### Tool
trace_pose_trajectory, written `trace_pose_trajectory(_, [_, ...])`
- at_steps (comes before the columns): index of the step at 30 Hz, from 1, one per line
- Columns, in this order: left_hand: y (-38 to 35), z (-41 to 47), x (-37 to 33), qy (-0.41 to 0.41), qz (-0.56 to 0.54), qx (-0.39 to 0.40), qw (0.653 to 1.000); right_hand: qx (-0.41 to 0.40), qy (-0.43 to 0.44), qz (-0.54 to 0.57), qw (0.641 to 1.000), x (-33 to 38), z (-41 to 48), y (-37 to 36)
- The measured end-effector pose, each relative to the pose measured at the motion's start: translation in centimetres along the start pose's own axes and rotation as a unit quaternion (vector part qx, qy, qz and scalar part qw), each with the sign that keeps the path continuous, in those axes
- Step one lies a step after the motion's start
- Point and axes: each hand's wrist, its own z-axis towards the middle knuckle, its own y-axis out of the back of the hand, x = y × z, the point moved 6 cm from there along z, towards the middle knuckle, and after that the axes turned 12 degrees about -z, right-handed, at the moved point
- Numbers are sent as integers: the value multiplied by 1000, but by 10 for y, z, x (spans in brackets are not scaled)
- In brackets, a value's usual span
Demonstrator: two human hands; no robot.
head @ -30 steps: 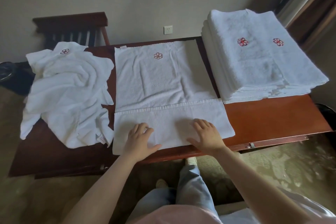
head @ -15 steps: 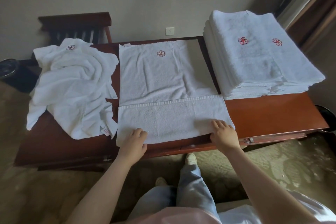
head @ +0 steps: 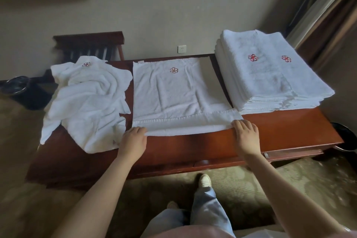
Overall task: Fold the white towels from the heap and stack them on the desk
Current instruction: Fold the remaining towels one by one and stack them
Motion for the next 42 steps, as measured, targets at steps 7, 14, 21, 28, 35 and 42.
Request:
trace_pose_trajectory(7, [-1,-21,2,-9,10,109,994,-23,74,-26,997,-2,-13,27])
trace_pose_trajectory(14, [9,4,2,1,-22,141,990,-22,75,-21,997,-4,5,32])
trace_pose_trajectory(21, [30,75,8,4,22,74,997,45,67,-50,995,-6,84,0])
trace_pose_trajectory(28, [11,136,20,69,113,105,986,150,102,-120,976,0,145,-47])
trace_pose_trajectory(35, [-11,168,39,167,168,166,957,216,105,-149,959,2,175,-86])
trace_pose_trajectory(42, [-18,173,41,192,236,126,944,255,81,-137,954,8,184,-116])
